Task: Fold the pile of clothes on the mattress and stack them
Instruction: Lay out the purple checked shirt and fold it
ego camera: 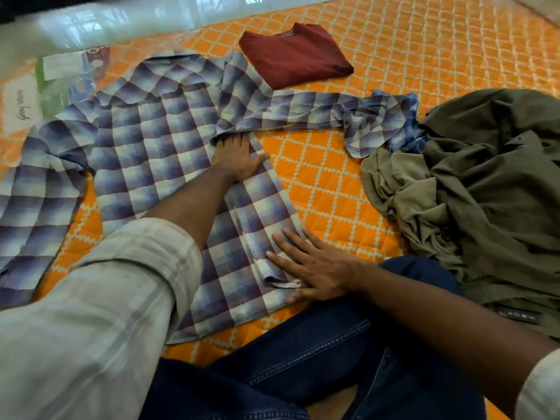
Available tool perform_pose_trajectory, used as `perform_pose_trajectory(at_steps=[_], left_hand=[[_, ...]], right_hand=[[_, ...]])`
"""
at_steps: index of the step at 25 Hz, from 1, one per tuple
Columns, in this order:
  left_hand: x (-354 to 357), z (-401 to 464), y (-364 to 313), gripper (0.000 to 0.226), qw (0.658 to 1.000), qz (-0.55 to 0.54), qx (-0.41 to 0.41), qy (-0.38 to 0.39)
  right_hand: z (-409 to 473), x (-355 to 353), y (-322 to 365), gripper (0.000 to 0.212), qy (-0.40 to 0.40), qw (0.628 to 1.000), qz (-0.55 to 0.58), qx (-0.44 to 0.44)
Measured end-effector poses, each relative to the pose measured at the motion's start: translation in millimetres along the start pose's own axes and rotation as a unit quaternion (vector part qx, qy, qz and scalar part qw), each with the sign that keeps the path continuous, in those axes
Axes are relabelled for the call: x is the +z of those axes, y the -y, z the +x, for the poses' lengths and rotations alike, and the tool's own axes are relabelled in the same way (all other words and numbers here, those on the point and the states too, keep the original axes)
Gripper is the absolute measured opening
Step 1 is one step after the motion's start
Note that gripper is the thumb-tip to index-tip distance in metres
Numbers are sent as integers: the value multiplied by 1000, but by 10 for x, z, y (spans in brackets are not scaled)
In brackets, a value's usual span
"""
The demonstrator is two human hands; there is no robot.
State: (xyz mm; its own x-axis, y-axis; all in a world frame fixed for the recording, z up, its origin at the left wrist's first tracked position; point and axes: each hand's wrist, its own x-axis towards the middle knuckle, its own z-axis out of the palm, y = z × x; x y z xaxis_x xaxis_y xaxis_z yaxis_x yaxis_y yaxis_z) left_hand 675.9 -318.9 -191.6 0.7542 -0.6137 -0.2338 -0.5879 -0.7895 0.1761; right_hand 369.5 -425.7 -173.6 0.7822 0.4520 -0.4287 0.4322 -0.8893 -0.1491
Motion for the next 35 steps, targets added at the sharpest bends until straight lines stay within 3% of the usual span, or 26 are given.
perform_pose_trajectory(at_steps=[3,7,11,15,19,24,29,32,35], left_hand=[[-36,-39,46,82,999,-38,22,-29],[-149,-129,314,29,967,-114,132,-185],[-272,42,607,18,945,-75,105,-301],[-350,245,742,17,953,-21,155,-258],[-302,344,863,17,945,-53,217,-239],[-333,337,1014,13,941,-54,234,-240],[-370,320,1104,6,929,12,266,-256],[-280,278,1110,4,930,27,255,-265],[-200,273,1160,10,941,-20,191,-279]], right_hand=[[-17,-221,-158,74,8,996,87,-32],[229,-558,-609,21,-154,951,266,28],[1007,-1073,-1383,19,-323,893,292,116],[1849,-1778,-2122,28,-429,820,305,222],[2618,-2329,-2504,65,-317,833,371,262],[3211,-2621,-2648,38,-276,863,368,206],[3620,-2663,-2553,8,-303,856,379,181],[3899,-2479,-2569,15,-313,857,343,224],[4089,-2269,-2650,15,-343,842,345,236]])
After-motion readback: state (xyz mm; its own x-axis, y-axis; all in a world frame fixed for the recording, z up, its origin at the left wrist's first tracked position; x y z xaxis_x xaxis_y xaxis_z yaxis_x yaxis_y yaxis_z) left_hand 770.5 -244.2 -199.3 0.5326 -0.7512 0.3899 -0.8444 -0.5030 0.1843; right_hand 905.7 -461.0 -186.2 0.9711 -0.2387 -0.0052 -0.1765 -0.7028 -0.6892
